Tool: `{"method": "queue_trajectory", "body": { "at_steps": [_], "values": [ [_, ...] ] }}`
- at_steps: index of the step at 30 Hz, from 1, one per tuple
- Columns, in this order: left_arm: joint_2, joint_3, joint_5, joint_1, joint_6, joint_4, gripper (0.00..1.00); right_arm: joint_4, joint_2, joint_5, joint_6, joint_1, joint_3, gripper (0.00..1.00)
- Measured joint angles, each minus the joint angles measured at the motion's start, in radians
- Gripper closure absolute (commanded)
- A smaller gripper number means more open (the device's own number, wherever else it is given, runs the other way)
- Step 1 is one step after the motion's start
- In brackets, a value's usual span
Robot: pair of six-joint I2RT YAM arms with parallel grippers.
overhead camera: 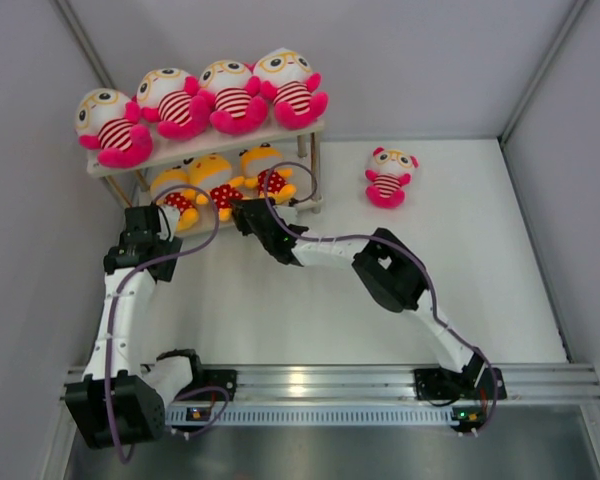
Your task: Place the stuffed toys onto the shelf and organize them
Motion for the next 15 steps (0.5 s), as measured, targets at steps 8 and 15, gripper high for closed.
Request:
{"method": "queue_trajectory", "body": {
  "at_steps": [8,15],
  "values": [
    [0.0,0.0,-0.001,-0.003,0.002,0.0,0.26,0.016,0.002,0.003,0.0,0.014,-0.004,0.27],
    [0.0,0.0,-0.003,-0.003,0.003,0.0,0.26,0.047,-0.026,-0.005,-0.034,0.014,-0.095,0.23]
  ]
}}
